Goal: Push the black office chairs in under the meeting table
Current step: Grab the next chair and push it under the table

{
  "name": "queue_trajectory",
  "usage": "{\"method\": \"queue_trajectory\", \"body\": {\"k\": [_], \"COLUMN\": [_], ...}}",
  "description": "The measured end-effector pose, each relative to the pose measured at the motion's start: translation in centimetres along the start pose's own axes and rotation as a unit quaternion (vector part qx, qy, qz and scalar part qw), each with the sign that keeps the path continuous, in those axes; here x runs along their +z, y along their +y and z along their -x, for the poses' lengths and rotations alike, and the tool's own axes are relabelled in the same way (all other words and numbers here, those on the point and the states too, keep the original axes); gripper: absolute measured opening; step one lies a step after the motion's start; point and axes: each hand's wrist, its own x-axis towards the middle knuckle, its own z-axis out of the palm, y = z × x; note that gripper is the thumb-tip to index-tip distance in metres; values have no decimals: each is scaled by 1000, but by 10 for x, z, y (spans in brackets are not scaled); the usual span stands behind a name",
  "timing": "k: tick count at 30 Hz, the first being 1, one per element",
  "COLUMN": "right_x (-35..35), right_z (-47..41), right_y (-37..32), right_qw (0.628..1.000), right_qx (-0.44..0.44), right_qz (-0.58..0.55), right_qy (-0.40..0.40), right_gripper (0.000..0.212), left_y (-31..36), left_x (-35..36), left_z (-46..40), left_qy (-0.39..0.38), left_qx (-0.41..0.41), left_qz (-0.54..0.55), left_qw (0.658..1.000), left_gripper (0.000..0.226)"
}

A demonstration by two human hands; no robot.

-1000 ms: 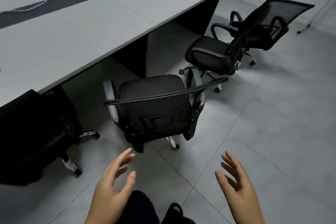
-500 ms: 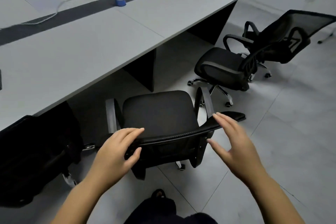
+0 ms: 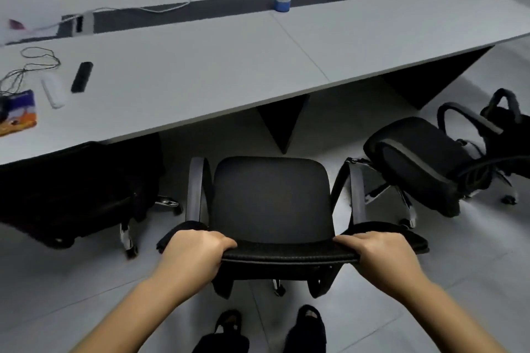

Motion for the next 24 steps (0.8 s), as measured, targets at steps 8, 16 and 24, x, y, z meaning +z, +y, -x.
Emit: {"method": "queue_trajectory", "body": {"k": [8, 16, 24], "right_x": [-6, -16, -24], "right_z": [-80, -177, -278], "right_y": [60, 69, 63], "right_qw": [989, 981, 980], "right_qx": [-127, -189, -190], "right_qz": [72, 38, 45], "right_qy": [-12, -15, -29], "right_gripper": [33, 22, 24], "left_y": [26, -18, -90], "left_x": [-1, -30, -46], "left_z": [-36, -101, -161], "left_qy": [42, -39, -37], "left_qx": [-134, -230, -245], "left_qz": [-33, -35, -34], "left_qw": [990, 972, 968], "left_gripper": [44, 33, 34]}}
